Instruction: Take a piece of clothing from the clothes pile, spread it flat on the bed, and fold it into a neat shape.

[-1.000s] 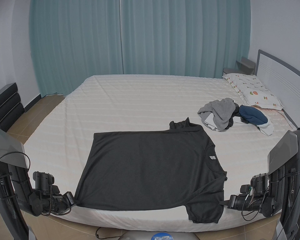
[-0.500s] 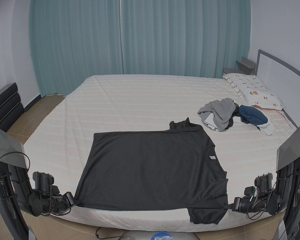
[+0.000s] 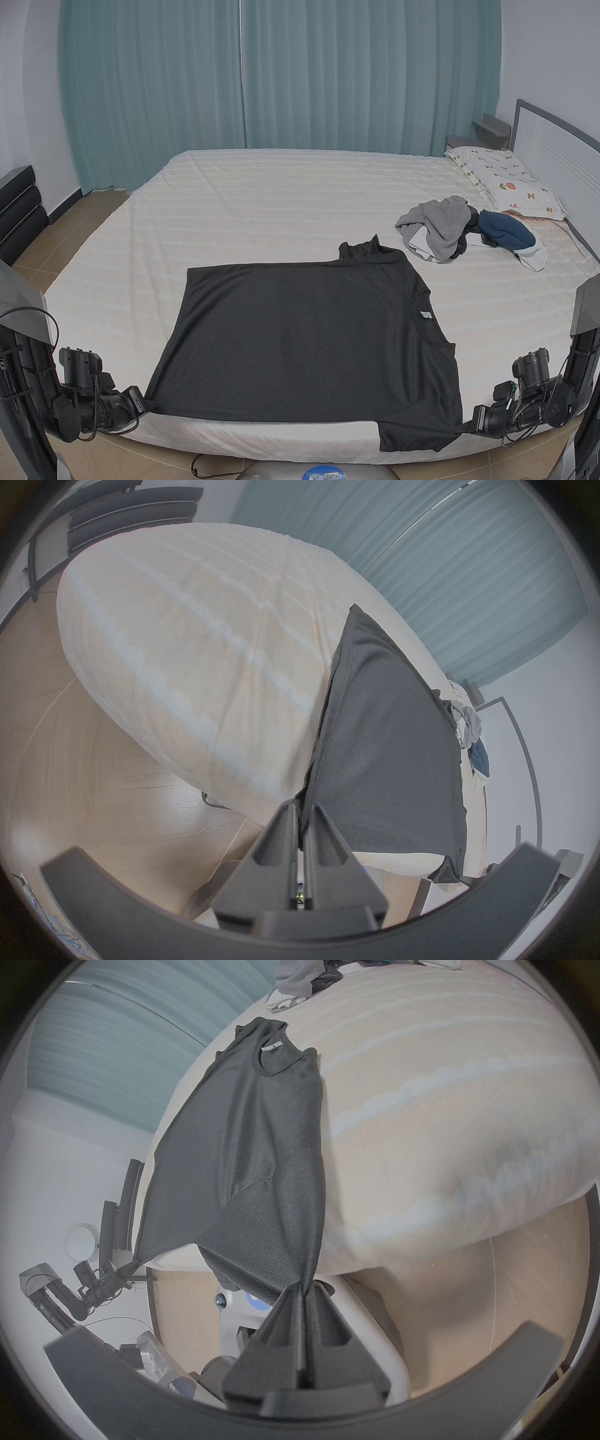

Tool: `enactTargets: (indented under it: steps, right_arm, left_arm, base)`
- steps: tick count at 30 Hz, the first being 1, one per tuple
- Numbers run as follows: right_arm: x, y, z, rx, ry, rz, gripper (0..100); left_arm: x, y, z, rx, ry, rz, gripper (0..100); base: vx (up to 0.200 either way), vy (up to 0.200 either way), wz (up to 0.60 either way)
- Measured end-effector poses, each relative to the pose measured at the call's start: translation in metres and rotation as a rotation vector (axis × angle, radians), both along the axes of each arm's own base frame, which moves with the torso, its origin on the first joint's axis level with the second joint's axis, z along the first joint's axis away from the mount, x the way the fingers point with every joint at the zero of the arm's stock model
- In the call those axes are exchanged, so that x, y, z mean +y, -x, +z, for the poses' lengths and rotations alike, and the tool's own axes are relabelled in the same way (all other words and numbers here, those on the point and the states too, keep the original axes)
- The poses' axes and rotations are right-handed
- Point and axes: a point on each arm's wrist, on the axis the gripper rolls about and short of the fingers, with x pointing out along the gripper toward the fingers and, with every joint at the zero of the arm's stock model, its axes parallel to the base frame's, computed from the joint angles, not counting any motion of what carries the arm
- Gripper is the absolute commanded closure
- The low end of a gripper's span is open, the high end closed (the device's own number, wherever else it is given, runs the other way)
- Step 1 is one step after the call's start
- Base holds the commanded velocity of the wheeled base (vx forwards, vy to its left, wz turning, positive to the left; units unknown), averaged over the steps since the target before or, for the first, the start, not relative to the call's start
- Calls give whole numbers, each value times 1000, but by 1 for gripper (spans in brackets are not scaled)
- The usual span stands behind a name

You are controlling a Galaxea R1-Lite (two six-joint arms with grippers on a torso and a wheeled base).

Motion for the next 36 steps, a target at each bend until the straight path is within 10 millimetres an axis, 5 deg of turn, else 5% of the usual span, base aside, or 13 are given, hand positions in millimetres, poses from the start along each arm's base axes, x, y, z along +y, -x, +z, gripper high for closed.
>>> enactTargets:
  steps: [36]
  right_arm:
    - [11, 48, 39, 67, 162, 78, 100]
  left_arm:
    - [-2, 45, 16, 247, -263, -204, 100]
  base:
    - [0, 0, 0]
